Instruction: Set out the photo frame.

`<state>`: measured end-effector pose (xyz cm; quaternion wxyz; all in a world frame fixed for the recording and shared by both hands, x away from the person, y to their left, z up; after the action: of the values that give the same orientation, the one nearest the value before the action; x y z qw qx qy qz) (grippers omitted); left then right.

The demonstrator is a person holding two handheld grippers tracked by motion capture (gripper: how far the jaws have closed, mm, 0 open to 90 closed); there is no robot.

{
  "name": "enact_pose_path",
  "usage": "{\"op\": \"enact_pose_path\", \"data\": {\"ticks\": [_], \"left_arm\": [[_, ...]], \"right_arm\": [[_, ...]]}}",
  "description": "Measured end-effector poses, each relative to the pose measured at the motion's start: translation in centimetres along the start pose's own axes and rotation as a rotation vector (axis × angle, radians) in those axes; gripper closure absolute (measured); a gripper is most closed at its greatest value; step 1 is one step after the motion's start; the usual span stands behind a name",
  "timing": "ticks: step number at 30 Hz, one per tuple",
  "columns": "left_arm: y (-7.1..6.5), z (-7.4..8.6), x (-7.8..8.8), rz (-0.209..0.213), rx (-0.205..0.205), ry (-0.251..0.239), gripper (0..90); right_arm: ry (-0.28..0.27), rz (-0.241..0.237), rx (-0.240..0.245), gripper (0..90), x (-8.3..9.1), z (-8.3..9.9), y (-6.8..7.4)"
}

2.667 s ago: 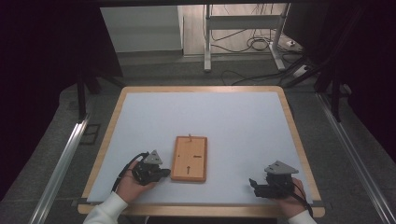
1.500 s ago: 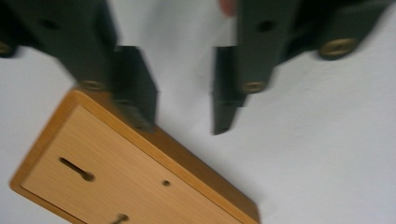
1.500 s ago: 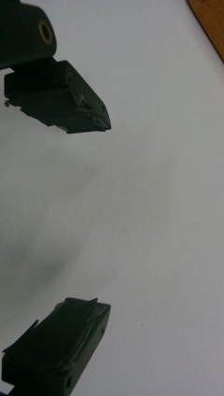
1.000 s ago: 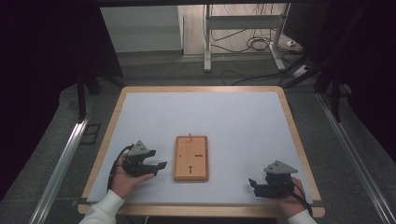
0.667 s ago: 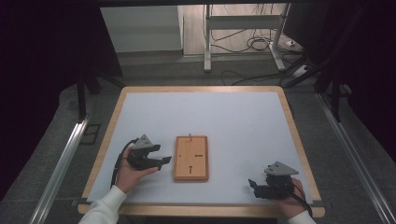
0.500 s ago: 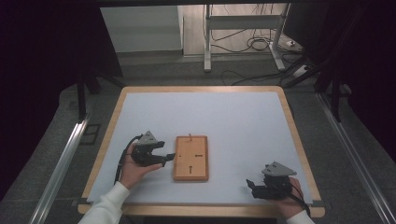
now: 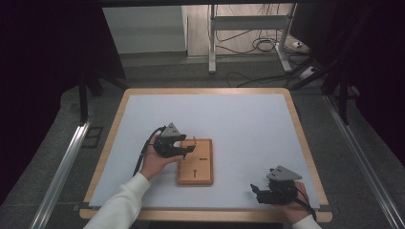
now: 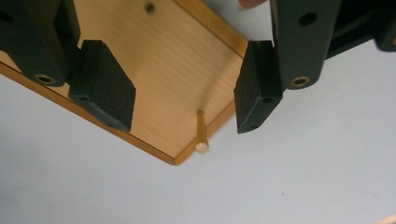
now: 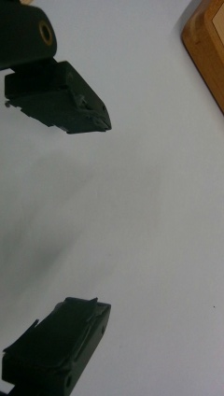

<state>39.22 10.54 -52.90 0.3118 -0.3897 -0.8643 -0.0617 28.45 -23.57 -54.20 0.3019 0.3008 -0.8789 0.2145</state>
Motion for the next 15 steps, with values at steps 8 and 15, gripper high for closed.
{"op": "enact_pose_path", "data": {"ticks": [8,15], "left_arm": [[0.6,-0.6,-2.0,0.026,-0.008,0.019,49.0],[1.2,-0.7,-2.9,0.048,0.002,0.026,57.2]], "right_arm": [[0.004,0.001,-0.002,11.3,-0.1,0.1,-0.1],[0.007,0.007,-0.006,11.3,0.2,0.4,-0.2]]}}
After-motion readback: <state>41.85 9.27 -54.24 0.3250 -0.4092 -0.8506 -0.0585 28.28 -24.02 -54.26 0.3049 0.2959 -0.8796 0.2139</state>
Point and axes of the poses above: each handheld gripper's, and its own axes: x roughly backward along the jaws, z roughly out of its underside, y roughly to its left, the point moved 4 cm from there along -x, roughly forward along the jaws, and after that the axes turned 6 degrees about x, right-handed, at the moved point
